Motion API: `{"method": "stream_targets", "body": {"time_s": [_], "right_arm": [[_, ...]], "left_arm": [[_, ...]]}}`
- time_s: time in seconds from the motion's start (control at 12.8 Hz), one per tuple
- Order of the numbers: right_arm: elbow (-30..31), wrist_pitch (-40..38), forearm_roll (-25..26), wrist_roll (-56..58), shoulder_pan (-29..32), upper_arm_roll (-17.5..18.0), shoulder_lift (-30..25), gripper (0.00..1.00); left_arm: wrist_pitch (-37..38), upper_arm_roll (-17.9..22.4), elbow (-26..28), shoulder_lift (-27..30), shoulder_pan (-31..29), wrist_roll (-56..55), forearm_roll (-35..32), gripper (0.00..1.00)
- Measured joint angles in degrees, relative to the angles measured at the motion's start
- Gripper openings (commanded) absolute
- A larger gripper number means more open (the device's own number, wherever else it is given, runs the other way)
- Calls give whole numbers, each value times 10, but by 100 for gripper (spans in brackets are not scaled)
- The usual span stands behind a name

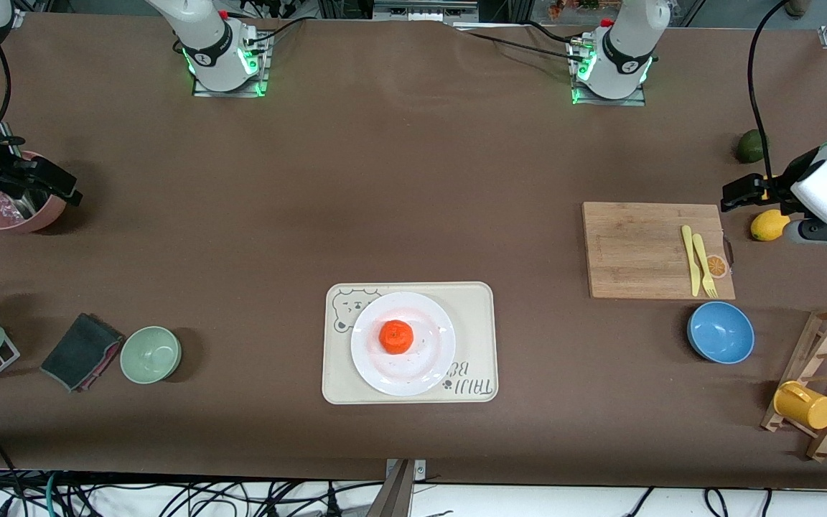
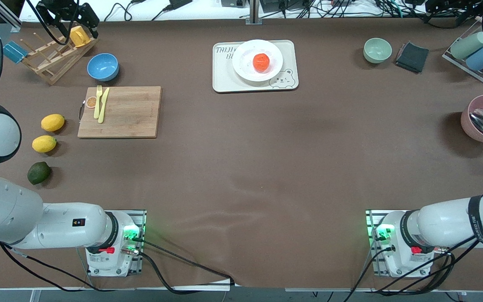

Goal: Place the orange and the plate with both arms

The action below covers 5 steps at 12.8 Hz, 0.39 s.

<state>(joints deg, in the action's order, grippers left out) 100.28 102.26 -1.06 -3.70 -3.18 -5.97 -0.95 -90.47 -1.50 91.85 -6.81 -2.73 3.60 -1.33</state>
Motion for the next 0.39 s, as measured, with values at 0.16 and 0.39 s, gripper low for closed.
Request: {"method": "stream_targets", "body": {"time_s": [0.16,0.39], "right_arm": [[0,-3,0,3,0,0,2,100],[9,-4,0,44,10,0,2,100]], "left_arm": [[0,0,0,0,0,0,0,100],[0,0,0,0,0,0,0,100]]}}
